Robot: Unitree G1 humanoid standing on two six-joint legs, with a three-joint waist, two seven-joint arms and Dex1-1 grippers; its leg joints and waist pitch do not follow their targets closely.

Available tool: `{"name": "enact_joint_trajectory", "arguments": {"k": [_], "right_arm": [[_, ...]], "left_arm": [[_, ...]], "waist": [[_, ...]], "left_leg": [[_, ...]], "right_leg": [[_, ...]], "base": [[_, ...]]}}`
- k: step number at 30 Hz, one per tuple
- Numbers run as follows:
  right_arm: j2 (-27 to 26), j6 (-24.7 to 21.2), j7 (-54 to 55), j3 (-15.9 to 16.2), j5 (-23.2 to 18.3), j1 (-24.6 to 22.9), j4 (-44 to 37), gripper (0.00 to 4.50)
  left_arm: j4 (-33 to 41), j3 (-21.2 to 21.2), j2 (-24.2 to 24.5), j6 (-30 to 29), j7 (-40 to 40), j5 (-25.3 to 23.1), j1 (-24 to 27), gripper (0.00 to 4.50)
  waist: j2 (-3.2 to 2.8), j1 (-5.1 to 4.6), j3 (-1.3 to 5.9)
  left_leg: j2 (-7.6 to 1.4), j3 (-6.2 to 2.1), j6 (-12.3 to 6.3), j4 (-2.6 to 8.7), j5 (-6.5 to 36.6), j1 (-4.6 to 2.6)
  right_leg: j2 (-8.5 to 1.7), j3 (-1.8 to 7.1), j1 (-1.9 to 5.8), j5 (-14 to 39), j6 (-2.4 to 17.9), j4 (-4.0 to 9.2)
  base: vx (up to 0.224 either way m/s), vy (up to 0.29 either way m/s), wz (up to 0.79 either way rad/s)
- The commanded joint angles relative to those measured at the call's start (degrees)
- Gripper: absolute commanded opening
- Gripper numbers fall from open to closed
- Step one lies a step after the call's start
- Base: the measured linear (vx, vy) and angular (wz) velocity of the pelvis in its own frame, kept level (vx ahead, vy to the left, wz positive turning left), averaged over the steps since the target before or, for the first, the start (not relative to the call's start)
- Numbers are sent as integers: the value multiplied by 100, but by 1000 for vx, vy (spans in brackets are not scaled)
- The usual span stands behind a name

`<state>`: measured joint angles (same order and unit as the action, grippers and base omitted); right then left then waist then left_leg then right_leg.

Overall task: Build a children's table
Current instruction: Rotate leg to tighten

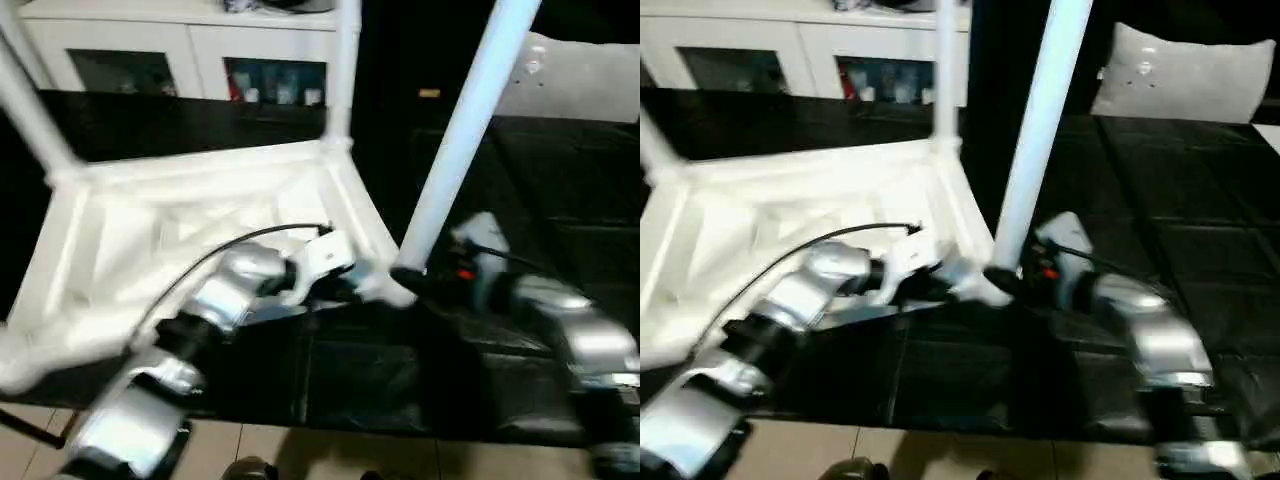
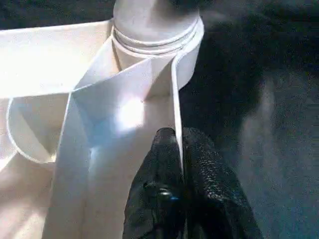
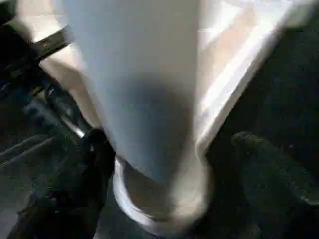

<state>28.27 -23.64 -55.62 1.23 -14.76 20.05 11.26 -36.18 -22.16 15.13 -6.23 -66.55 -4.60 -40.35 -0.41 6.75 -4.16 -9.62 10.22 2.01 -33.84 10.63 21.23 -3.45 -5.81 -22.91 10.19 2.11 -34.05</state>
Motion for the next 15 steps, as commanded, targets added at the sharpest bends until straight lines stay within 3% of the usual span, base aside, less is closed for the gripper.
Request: {"name": "enact_joint_trajectory", "arguments": {"k": [1,7,8,15], "right_arm": [[123,133,-458,150,-114,-47,-176,389],[453,441,-1403,386,-272,-64,-174,353],[480,463,-1567,415,-324,-67,-180,326],[536,303,-2317,714,-557,-125,-260,280]], "left_arm": [[194,-269,29,233,-519,-20,6,0],[158,-560,311,721,-1197,-91,-39,0],[172,-592,341,773,-1316,-78,-39,0],[269,-601,368,755,-1754,104,-73,0]], "waist": [[93,28,434],[93,138,451],[99,164,456],[94,248,463]], "left_leg": [[-421,-135,-597,335,629,-60],[-442,-124,-583,319,588,-77],[-443,-121,-590,313,589,-72],[-452,-132,-590,311,570,-72]], "right_leg": [[-640,379,347,1405,861,433],[-641,382,326,1378,933,414],[-649,386,329,1363,940,405],[-641,371,321,1417,939,398]], "base": [[0,0,0],[0,0,0],[0,0,0],[0,0,0]]}}
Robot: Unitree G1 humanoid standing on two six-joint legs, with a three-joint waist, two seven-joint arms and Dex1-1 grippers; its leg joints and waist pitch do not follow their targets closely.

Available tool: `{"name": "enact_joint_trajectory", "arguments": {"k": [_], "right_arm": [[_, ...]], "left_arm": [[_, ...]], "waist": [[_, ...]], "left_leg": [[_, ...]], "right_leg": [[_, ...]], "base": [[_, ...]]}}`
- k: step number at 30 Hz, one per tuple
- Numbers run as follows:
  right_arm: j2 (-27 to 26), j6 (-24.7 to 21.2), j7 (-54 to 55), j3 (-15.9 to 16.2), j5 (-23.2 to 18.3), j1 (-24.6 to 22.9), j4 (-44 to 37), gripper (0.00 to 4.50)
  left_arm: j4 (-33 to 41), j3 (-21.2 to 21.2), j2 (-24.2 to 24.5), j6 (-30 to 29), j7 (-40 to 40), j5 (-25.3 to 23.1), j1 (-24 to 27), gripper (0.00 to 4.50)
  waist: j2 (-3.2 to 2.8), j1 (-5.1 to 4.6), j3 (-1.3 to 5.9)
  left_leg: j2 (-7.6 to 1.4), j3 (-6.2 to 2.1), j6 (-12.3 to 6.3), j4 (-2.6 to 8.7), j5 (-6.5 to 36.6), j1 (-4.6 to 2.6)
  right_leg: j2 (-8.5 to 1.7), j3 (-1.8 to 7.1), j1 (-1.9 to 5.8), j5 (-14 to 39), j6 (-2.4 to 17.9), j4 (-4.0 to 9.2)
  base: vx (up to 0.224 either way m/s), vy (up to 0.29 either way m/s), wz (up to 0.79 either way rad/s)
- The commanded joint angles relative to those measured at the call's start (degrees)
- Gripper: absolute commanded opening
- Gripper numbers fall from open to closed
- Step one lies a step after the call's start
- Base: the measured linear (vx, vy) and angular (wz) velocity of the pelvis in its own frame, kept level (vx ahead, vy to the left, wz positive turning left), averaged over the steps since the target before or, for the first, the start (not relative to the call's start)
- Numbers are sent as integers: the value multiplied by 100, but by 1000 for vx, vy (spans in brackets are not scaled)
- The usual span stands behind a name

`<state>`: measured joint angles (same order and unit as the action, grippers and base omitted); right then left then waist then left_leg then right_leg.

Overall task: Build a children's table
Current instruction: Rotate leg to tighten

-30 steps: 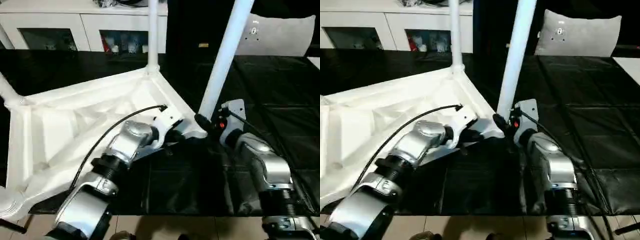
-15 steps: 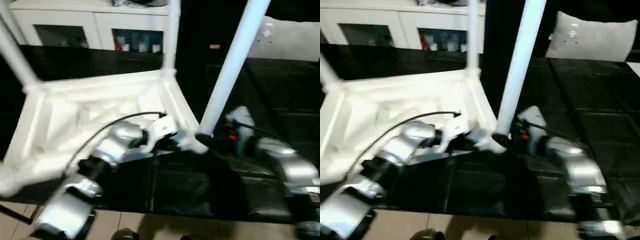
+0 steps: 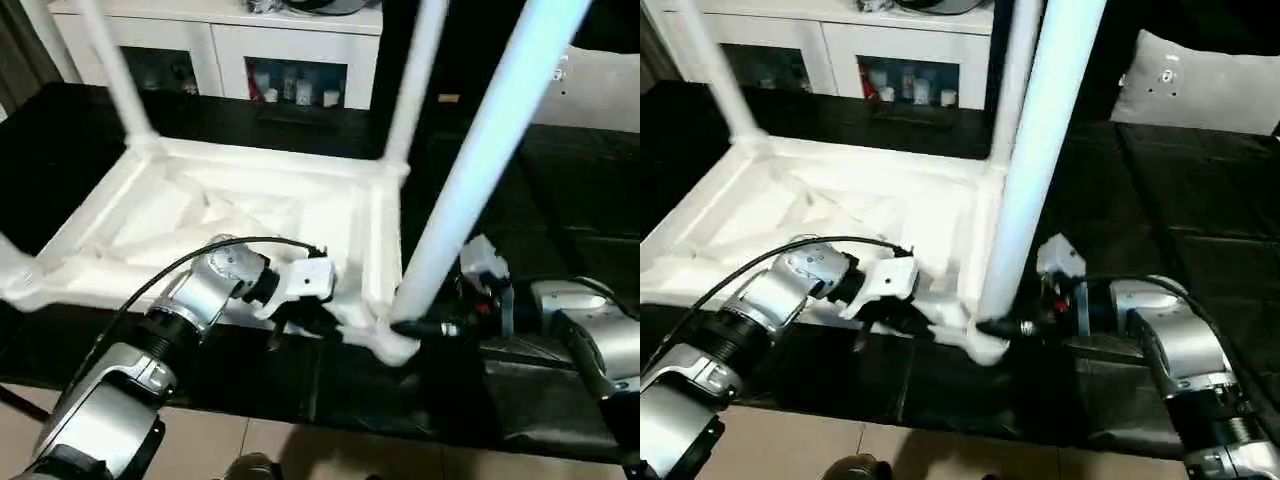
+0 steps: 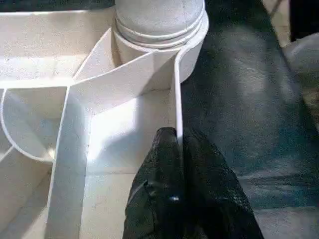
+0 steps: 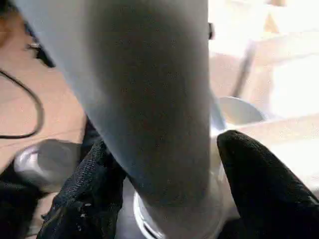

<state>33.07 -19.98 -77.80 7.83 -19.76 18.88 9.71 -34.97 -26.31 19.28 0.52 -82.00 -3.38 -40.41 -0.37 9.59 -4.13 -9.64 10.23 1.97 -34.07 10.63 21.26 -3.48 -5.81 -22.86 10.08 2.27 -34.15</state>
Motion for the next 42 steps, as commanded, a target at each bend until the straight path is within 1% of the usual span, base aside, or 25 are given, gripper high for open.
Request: {"name": "enact_joint_trajectory", "arguments": {"k": [1,8,10,11,12,13,15,16,17,18,20,21,22,23,25,26,27,29,30,32,35,38,39,40,42], "right_arm": [[56,-69,-106,61,-58,-10,-107,267],[42,-252,-161,68,-192,-34,-145,219],[-59,-380,84,-16,-256,-72,-251,216],[-179,-600,409,-95,-292,-75,-324,216],[-291,-693,735,-150,-235,-54,-324,216],[-307,-704,780,-157,-227,-51,-323,215],[-509,-800,1358,-260,-79,-1,-266,213],[-525,-806,1402,-268,-67,3,-259,212],[-921,-1017,2407,-462,190,138,-78,212],[-1057,-1080,2745,-515,291,184,-8,211],[-1378,-1244,3500,-650,475,279,130,209],[-1465,-1269,3680,-684,512,303,164,209],[-1559,-1292,3874,-719,554,329,202,208],[-1758,-1320,4292,-812,622,380,269,208],[-1991,-1252,4801,-945,697,461,423,208],[-2128,-990,5012,-978,734,502,540,241],[-2172,-857,4998,-967,705,504,563,241],[-2245,-759,4899,-990,580,479,519,276],[-2252,-760,4889,-994,567,477,510,276],[-2284,-775,4786,-1010,539,445,410,309],[-2214,-751,4644,-991,558,398,324,320],[-1971,-569,4188,-1015,472,304,247,353],[-1808,-533,3761,-1031,254,224,136,360],[-1808,-533,3761,-1031,254,224,136,365],[-1698,-513,3466,-1039,94,169,58,397]], "left_arm": [[144,-184,-47,80,-207,-18,-70,0],[69,-118,-39,18,-263,24,-73,0],[39,-5,-114,-236,-51,61,-80,0],[-15,96,-203,-412,170,82,-104,0],[-57,158,-262,-524,363,68,-128,0],[-62,166,-269,-539,389,66,-131,0],[-118,266,-366,-742,699,51,-162,0],[-121,274,-373,-758,720,50,-164,0],[-164,452,-565,-1178,1277,42,-185,0],[-176,530,-663,-1346,1521,47,-189,0],[-198,704,-897,-1685,2066,64,-192,0],[-209,748,-959,-1749,2217,63,-193,0],[-222,795,-1027,-1818,2387,59,-193,0],[-240,880,-1171,-1934,2711,43,-192,0],[-281,962,-1358,-2013,3078,29,-193,0],[-315,1068,-1568,-2060,3391,87,-199,0],[-314,1096,-1665,-2064,3506,110,-200,0],[-299,1086,-1754,-2011,3543,105,-207,0],[-297,1084,-1757,-2005,3539,100,-208,0],[-247,1044,-1745,-1943,3476,50,-196,0],[-182,989,-1666,-1908,3369,9,-163,0],[-99,879,-1436,-1717,3082,-31,-87,0],[-81,803,-1290,-1606,2870,-47,-56,0],[-81,803,-1290,-1606,2870,-47,-56,0],[-72,750,-1193,-1535,2728,-56,-38,0]], "waist": [[94,-25,456],[96,-11,460],[94,-14,461],[97,-20,456],[74,-26,425],[84,-41,422],[93,-72,405],[94,-92,400],[52,-126,382],[85,-204,362],[93,-307,381],[93,-367,364],[70,-380,376],[96,-436,374],[104,-460,381],[120,-463,368],[119,-460,370],[120,-438,373],[111,-426,384],[84,-429,387],[84,-440,370],[90,-427,361],[93,-428,366],[70,-416,369],[76,-412,374]], "left_leg": [[-446,-132,-570,334,581,-73],[-432,-137,-519,333,563,-65],[-443,-137,-527,335,524,-68],[-438,-138,-529,334,511,-60],[-428,-141,-503,344,590,-63],[-418,-142,-478,349,624,-63],[-386,-145,-355,360,804,-91],[-386,-142,-330,365,835,-90],[-388,-157,-262,382,917,-102],[-384,-179,-170,402,998,-81],[-372,-202,-81,408,1033,-70],[-366,-195,-115,406,1036,-62],[-367,-188,-117,392,1032,-77],[-342,-180,-175,384,961,-46],[-309,-152,-272,357,843,-54],[-296,-143,-300,357,823,-49],[-291,-127,-347,350,798,-67],[-289,-127,-437,357,709,-50],[-305,-136,-497,364,630,-42],[-331,-146,-541,372,594,-44],[-340,-145,-534,381,713,-48],[-329,-144,-520,385,830,-52],[-332,-143,-524,384,803,-46],[-328,-152,-541,383,804,-45],[-345,-151,-578,387,753,-44]], "right_leg": [[-640,373,315,1461,915,413],[-641,371,327,1508,860,414],[-638,374,324,1431,877,402],[-630,373,324,1421,889,402],[-641,369,306,1576,859,432],[-631,364,306,1677,834,447],[-642,348,306,2225,677,525],[-645,351,303,2312,653,536],[-643,343,280,2454,622,554],[-629,324,292,2531,600,567],[-648,309,330,2558,582,560],[-638,320,318,2472,608,575],[-647,334,299,2394,662,565],[-634,334,324,2277,702,560],[-625,339,317,2213,706,581],[-612,335,318,2250,675,590],[-613,338,301,2312,639,602],[-594,335,319,2270,578,601],[-586,342,323,2113,578,574],[-580,343,314,1874,648,545],[-593,345,322,1868,712,552],[-611,347,330,2151,604,590],[-610,352,334,2130,596,584],[-608,349,333,2116,584,583],[-601,347,330,1994,619,572]], "base": [[0,0,0],[0,0,0],[0,0,0],[0,0,0],[0,0,0],[0,0,0],[0,0,0],[0,0,0],[0,0,0],[0,0,0],[0,0,0],[0,0,0],[0,0,0],[0,0,0],[0,0,0],[0,0,0],[0,0,0],[0,0,0],[0,0,0],[0,0,0],[0,0,0],[0,0,0],[0,0,0],[0,0,0],[0,0,0]]}}
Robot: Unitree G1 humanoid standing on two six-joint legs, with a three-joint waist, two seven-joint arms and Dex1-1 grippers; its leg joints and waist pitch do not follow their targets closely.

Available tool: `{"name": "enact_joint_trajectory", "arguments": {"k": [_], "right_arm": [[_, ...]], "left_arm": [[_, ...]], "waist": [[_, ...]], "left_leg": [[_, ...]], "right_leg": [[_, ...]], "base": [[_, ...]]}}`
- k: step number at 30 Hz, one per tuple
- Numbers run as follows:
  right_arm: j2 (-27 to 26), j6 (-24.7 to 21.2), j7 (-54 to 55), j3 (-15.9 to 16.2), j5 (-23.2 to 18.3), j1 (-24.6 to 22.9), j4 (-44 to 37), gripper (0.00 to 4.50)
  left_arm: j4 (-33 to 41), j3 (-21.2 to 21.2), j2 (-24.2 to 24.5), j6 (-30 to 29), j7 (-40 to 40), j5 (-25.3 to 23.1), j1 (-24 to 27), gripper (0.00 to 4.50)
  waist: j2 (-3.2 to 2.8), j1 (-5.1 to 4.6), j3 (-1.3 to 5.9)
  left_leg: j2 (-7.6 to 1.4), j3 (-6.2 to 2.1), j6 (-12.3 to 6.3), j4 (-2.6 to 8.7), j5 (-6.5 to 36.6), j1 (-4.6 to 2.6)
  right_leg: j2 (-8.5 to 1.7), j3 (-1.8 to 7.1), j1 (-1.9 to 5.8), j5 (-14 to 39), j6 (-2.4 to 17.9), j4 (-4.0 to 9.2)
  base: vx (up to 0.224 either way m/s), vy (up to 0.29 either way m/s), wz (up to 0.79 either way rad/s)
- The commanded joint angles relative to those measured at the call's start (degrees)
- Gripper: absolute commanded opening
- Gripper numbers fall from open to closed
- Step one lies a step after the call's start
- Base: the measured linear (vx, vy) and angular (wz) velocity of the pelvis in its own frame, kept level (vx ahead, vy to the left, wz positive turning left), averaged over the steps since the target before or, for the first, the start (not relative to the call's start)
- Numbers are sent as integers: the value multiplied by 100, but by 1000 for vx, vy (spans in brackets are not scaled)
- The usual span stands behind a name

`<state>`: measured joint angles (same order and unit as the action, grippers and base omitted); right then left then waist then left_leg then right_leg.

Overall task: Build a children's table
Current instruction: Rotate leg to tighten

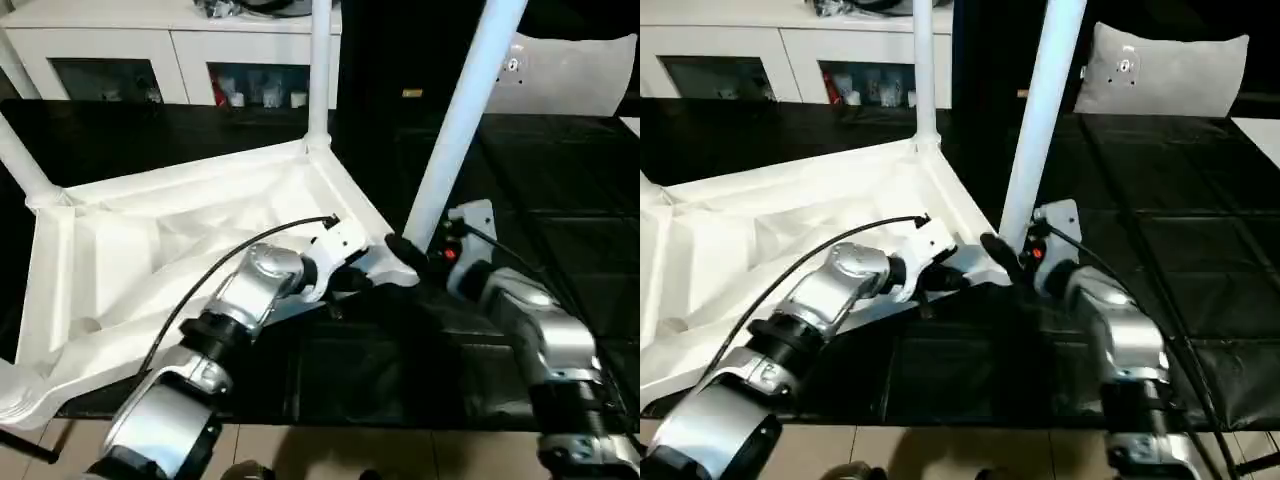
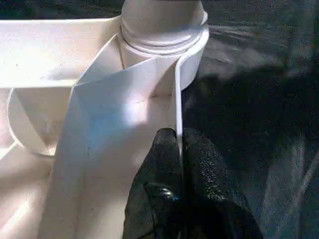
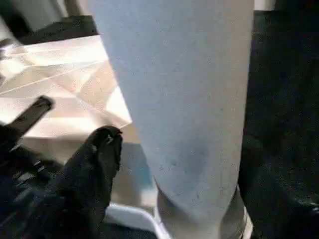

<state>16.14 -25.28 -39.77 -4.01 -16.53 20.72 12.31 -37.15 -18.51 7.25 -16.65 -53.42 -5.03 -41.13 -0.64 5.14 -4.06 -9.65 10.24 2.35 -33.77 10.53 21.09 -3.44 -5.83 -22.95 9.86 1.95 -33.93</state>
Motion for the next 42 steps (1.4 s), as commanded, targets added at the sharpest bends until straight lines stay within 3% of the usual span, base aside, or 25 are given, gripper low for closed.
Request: {"name": "enact_joint_trajectory", "arguments": {"k": [1,2,3,5,8,13,14,17,23,28,29,34,40,42], "right_arm": [[-5,17,-337,146,-228,-14,-203,397],[539,284,-1035,313,-162,-146,-237,409],[539,284,-1035,313,-162,-146,-237,409],[1108,419,-1869,441,-132,-258,-268,409],[1310,500,-2309,484,-194,-296,-307,409],[1585,787,-2953,590,-202,-270,-196,409],[1720,908,-3285,734,-230,-258,-193,381],[1856,1039,-3673,946,-230,-245,-169,361],[1786,1000,-3977,1118,-227,-212,-142,309],[1758,1058,-4088,1201,-230,-164,-6,271],[1764,1070,-4104,1216,-238,-159,10,245],[1731,1036,-4168,1215,-306,-172,13,225],[1461,514,-3537,1058,-476,-384,-390,193],[1092,164,-2470,900,-251,-386,-403,192]], "left_arm": [[146,-30,10,182,-131,108,35,0],[99,-202,339,529,-644,38,33,0],[99,-202,339,529,-644,38,33,0],[55,-387,705,1032,-1324,-27,14,0],[112,-493,869,1223,-1726,-13,28,0],[255,-720,1114,1454,-2398,26,43,0],[305,-787,1163,1552,-2635,74,36,0],[269,-837,1185,1706,-2865,124,-3,0],[253,-836,1175,1792,-3004,136,-32,0],[272,-840,1187,1808,-3015,155,-15,0],[263,-836,1188,1817,-3004,150,-12,0],[184,-778,1142,1792,-2901,117,-1,0],[221,-562,909,1192,-2410,216,2,0],[288,-387,645,645,-1812,221,22,0]], "waist": [[106,36,368],[115,52,366],[120,52,360],[128,69,367],[124,99,366],[108,185,388],[108,220,399],[123,303,403],[133,338,402],[144,357,426],[147,362,427],[149,396,442],[148,396,421],[121,363,390]], "left_leg": [[-349,-147,-625,351,758,-29],[-354,-149,-626,352,815,-40],[-344,-139,-636,345,817,-34],[-358,-141,-656,344,843,-31],[-365,-139,-655,345,824,-30],[-434,-134,-628,344,769,-67],[-437,-132,-633,336,721,-64],[-429,-117,-658,322,714,-60],[-430,-134,-578,330,790,-60],[-428,-133,-560,319,749,-59],[-424,-131,-562,316,739,-53],[-420,-128,-585,306,639,-49],[-405,-136,-511,318,730,-52],[-404,-142,-396,340,879,-80]], "right_leg": [[-607,351,339,1977,679,544],[-608,346,331,2048,664,563],[-601,351,343,2037,649,553],[-613,351,335,2113,610,553],[-619,348,335,2150,632,548],[-624,361,298,1834,865,481],[-630,361,307,1682,943,455],[-640,363,312,1648,972,450],[-647,355,309,2021,822,481],[-644,351,312,1982,814,468],[-647,354,316,1969,812,466],[-635,353,319,1854,809,442],[-632,334,315,2128,744,484],[-626,337,291,2459,639,537]], "base": [[0,0,0],[0,0,0],[0,0,0],[0,0,0],[0,0,0],[0,0,0],[0,0,0],[0,0,0],[0,0,0],[0,0,0],[0,0,0],[0,0,0],[0,0,0],[0,0,0]]}}
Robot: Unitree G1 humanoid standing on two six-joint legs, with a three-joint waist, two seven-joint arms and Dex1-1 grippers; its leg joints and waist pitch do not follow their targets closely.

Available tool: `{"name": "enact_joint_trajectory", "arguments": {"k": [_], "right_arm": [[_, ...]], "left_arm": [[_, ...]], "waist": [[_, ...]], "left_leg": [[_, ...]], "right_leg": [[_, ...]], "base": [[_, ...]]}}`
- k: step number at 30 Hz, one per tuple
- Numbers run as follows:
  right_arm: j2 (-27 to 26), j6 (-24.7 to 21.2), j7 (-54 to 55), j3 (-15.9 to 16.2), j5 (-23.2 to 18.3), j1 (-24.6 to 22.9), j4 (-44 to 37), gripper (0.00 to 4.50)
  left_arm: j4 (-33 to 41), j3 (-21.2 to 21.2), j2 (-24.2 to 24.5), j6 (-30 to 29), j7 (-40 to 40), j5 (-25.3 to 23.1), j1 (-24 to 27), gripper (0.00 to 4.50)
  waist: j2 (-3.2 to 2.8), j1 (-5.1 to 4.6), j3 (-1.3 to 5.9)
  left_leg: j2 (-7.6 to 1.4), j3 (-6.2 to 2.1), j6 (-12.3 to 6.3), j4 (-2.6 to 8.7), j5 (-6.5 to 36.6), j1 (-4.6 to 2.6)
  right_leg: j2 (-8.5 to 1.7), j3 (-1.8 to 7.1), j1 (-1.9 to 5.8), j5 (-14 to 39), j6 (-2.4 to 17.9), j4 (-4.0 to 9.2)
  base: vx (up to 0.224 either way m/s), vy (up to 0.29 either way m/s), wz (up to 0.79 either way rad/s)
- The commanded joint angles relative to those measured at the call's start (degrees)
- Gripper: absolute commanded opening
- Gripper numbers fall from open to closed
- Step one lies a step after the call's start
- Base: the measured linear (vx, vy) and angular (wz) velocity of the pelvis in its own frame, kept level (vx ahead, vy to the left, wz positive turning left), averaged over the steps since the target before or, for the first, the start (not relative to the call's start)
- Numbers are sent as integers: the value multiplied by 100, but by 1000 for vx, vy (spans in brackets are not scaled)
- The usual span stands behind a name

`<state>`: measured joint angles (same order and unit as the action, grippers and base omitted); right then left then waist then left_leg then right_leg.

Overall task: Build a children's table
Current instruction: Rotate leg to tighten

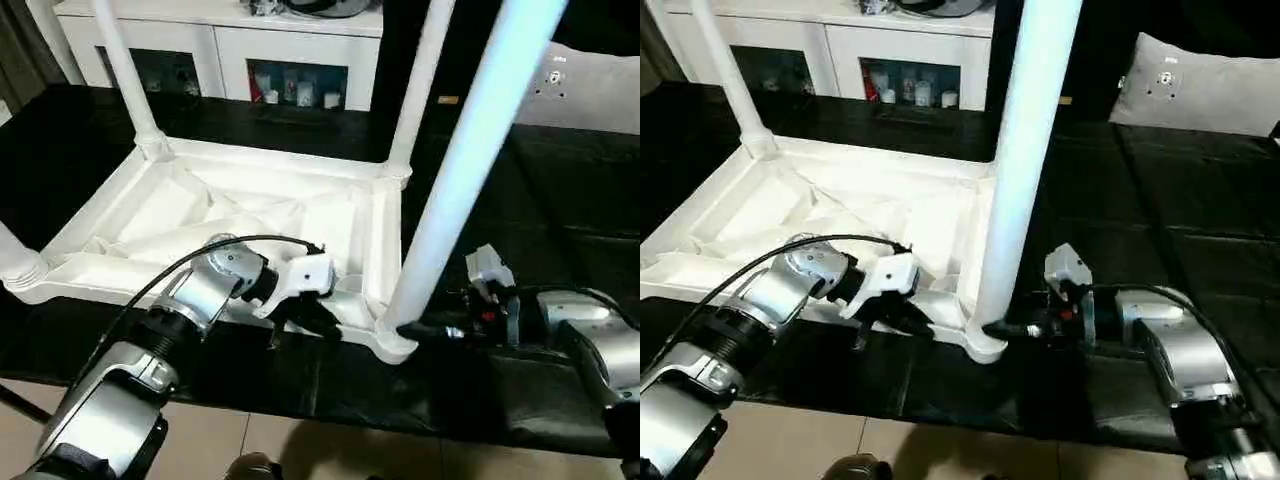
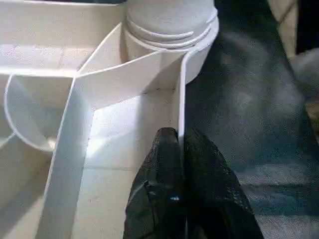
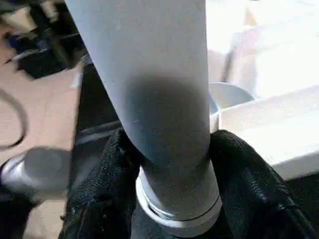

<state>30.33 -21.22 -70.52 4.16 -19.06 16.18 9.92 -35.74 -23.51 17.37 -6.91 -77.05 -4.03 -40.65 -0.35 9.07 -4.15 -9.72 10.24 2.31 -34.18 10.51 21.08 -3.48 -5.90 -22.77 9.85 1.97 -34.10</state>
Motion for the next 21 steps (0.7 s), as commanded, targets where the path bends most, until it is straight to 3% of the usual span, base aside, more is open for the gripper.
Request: {"name": "enact_joint_trajectory", "arguments": {"k": [1,3,5,6,9,10,12,14,17,21], "right_arm": [[-437,-295,886,49,80,84,-141,192],[-654,-401,1408,-14,237,149,-65,191],[-820,-471,1782,-61,352,205,17,191],[-1209,-614,2623,-182,568,332,232,191],[-1554,-604,3456,-296,802,450,445,189],[-1954,-507,4380,-528,923,637,815,189],[-2194,-325,4822,-671,951,745,1039,189],[-2301,-145,4779,-695,875,787,1063,243],[-2453,-127,4862,-793,818,809,992,267],[-2359,-78,4619,-788,797,687,775,305]], "left_arm": [[163,156,-442,-458,708,122,-20,0],[166,243,-602,-697,1044,106,-26,0],[132,322,-745,-868,1349,83,-51,0],[-6,490,-1063,-1190,1949,71,-142,0],[-163,658,-1337,-1407,2454,106,-241,0],[-381,868,-1683,-1472,3075,164,-355,0],[-475,980,-1898,-1485,3473,157,-406,0],[-464,993,-1995,-1495,3569,147,-407,0],[-375,931,-2021,-1542,3579,61,-377,0],[-347,888,-1888,-1452,3481,-20,-345,0]], "waist": [[94,-56,394],[112,-155,377],[106,-231,389],[112,-292,366],[121,-389,351],[91,-415,354],[104,-439,376],[87,-452,374],[74,-434,389],[72,-388,370]], "left_leg": [[-393,-153,-346,389,929,-83],[-352,-171,-244,403,1034,-56],[-362,-175,-249,401,1040,-65],[-352,-172,-258,395,1055,-56],[-284,-144,-309,367,1010,-55],[-280,-155,-296,368,1046,-62],[-280,-162,-280,369,1042,-62],[-311,-167,-349,383,1039,-59],[-322,-152,-536,387,825,-40],[-323,-143,-612,395,747,-33]], "right_leg": [[-625,330,263,2514,649,558],[-642,310,308,2761,532,604],[-628,315,290,2633,568,593],[-625,315,282,2588,607,595],[-609,303,268,2781,544,651],[-600,287,264,2831,528,675],[-601,288,271,2756,518,664],[-599,308,278,2491,582,649],[-596,345,301,1904,770,576],[-597,344,313,1856,773,572]], "base": [[0,0,0],[0,0,0],[0,0,0],[0,0,0],[0,0,0],[0,0,0],[0,0,0],[0,0,0],[0,0,0],[0,0,0]]}}
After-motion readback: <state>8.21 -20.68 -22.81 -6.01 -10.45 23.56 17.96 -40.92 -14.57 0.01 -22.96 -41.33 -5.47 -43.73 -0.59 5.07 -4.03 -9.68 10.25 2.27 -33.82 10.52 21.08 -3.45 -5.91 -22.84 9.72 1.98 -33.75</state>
